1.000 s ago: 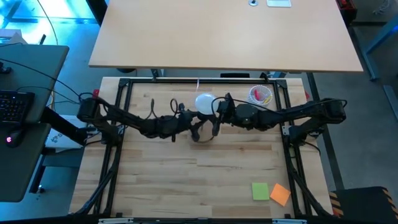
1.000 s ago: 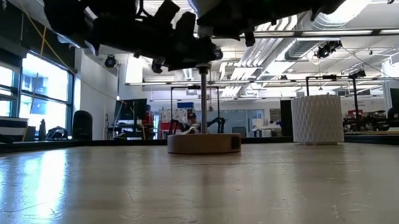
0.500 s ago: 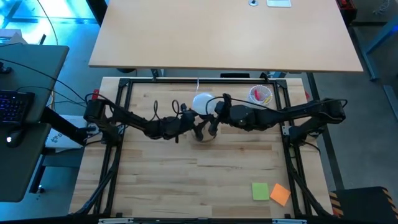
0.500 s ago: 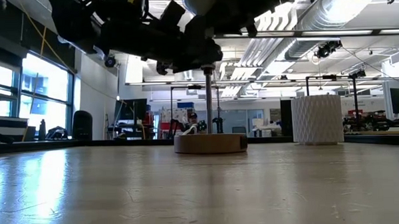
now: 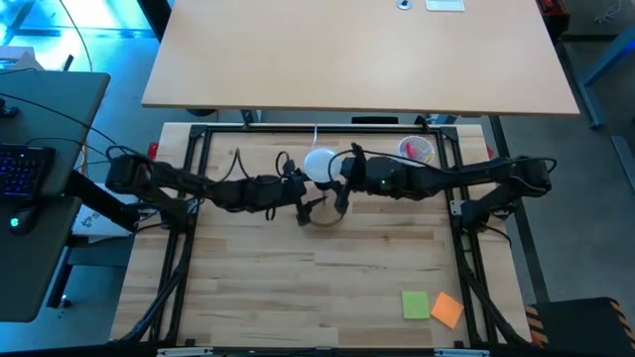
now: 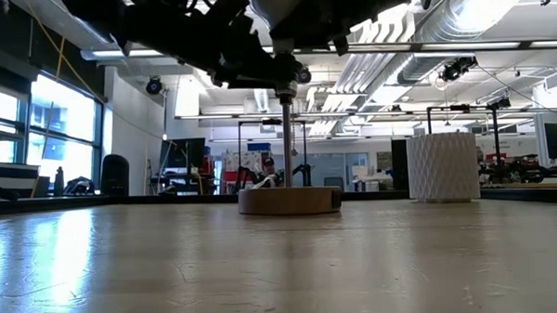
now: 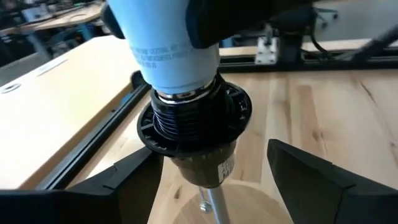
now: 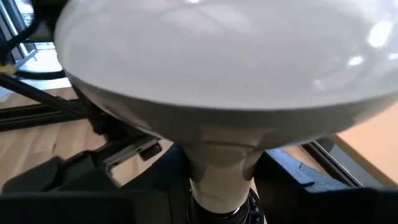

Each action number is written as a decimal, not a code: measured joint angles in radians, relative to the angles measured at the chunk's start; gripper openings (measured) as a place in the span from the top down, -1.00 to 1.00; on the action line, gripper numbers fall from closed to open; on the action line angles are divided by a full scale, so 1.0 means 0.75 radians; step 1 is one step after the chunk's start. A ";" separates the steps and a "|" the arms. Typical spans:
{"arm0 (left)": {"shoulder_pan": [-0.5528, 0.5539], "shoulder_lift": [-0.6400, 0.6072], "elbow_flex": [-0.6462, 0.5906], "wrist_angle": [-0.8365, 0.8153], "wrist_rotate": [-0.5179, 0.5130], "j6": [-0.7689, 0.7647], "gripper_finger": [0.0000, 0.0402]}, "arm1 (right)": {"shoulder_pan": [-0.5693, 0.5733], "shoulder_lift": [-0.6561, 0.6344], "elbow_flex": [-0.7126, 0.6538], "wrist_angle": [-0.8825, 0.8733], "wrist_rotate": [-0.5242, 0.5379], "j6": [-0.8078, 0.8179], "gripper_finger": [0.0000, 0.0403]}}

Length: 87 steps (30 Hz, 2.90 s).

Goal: Screw lightbulb
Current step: Insert the white lightbulb into the desk lamp

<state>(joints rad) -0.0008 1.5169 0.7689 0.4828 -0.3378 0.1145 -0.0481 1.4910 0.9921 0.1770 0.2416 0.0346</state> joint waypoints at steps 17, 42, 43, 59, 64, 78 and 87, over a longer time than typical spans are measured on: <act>0.131 0.225 -0.006 0.452 0.302 -0.087 0.08 | 0.017 -0.005 -0.009 -0.075 0.089 0.059 0.32; -0.097 0.453 0.030 0.927 -0.390 -0.001 -0.20 | 0.219 0.000 -0.009 -0.142 0.609 0.372 0.33; -0.100 0.426 0.016 0.920 -0.390 0.004 -0.28 | 0.219 0.000 -0.009 -0.148 0.610 0.372 0.33; 0.272 0.217 -0.062 0.667 0.730 -0.075 -0.44 | 0.217 -0.001 -0.009 -0.155 0.570 0.251 0.33; 0.299 0.265 -0.055 0.792 0.930 -0.113 -0.34 | 0.218 -0.005 -0.044 -0.122 0.580 0.268 0.34; 0.299 0.266 -0.059 0.770 0.871 -0.104 0.11 | 0.231 0.010 -0.084 0.168 0.616 0.101 0.34; 0.299 0.211 -0.075 0.729 0.861 -0.144 0.05 | 0.230 0.092 -0.084 0.366 0.651 0.018 0.34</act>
<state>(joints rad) 0.2237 1.6748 0.7124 1.0298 0.3077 0.0061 0.1246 1.5602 0.9291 0.4518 0.7301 0.0483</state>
